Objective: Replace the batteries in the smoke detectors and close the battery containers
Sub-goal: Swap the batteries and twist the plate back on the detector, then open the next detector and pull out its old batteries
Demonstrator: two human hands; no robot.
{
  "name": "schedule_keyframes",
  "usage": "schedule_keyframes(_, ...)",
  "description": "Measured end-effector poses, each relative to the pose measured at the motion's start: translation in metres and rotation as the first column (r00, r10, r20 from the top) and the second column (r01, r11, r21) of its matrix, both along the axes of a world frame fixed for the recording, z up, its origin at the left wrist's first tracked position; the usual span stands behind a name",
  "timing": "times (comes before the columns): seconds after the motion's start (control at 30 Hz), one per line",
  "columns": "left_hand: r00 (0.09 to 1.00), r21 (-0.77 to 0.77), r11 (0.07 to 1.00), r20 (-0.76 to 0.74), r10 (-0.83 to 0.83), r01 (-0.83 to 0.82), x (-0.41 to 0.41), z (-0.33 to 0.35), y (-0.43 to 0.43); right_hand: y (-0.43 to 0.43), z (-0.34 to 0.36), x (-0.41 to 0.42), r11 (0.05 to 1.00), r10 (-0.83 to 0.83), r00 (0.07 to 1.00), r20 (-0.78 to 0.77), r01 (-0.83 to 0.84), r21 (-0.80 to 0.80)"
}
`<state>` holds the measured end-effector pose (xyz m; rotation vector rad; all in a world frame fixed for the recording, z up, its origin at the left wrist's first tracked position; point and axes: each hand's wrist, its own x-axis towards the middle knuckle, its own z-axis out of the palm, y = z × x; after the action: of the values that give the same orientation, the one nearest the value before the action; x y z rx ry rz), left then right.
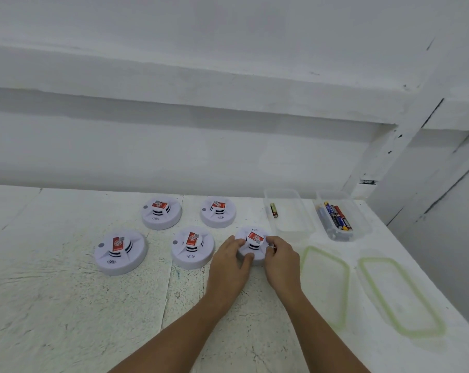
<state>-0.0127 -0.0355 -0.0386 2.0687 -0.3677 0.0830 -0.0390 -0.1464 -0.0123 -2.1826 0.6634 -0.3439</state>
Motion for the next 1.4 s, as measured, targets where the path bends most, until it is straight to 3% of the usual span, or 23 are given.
schedule_keyframes(0.23,0.999,-0.022,1.000,-0.043,-0.017,0.017,0.001,0.002,0.006,0.001,0.001,-0.003,0.999,0.036,0.997,-0.075,-0.038,-0.033)
schedule_keyframes(0.37,1.000,-0.022,1.000,0.018,0.018,-0.017,0.001,0.006,0.019,0.007,0.003,-0.007,0.996,0.051,0.995,-0.081,-0.057,-0.072)
schedule_keyframes(0.57,0.977,-0.015,0.987,0.137,0.162,-0.161,0.004,0.010,0.063,0.026,0.009,-0.004,0.940,0.014,0.997,-0.081,-0.041,-0.339)
schedule_keyframes(0.63,0.959,-0.005,0.968,0.140,0.247,-0.249,0.006,0.007,0.079,0.037,0.013,-0.003,0.920,0.061,0.998,-0.008,-0.060,-0.387)
schedule_keyframes(0.7,0.943,0.023,0.947,0.109,0.316,-0.320,0.007,0.005,0.092,0.049,0.016,0.000,0.939,0.144,0.989,0.039,-0.124,-0.321)
schedule_keyframes(0.83,0.943,0.141,0.937,-0.040,0.329,-0.321,0.011,0.001,0.105,0.075,0.019,0.013,0.963,0.255,0.964,-0.078,-0.260,-0.065)
schedule_keyframes(0.97,0.965,0.119,0.968,-0.111,0.236,-0.223,0.020,-0.002,0.110,0.095,0.023,0.022,0.934,0.243,0.949,-0.200,-0.173,0.314)
schedule_keyframes(1.1,0.969,0.066,0.977,-0.129,0.210,-0.203,0.022,0.003,0.114,0.098,0.019,0.030,0.903,0.250,0.946,-0.207,-0.150,0.404)
schedule_keyframes(1.27,0.965,-0.093,0.964,-0.106,0.240,-0.250,0.011,0.008,0.116,0.092,0.029,0.020,0.694,0.203,0.973,-0.105,-0.068,0.717)
schedule_keyframes(1.4,0.976,-0.238,0.949,-0.124,0.181,-0.206,-0.002,0.010,0.115,0.084,0.033,0.008,0.616,0.107,0.993,-0.052,-0.025,0.788)
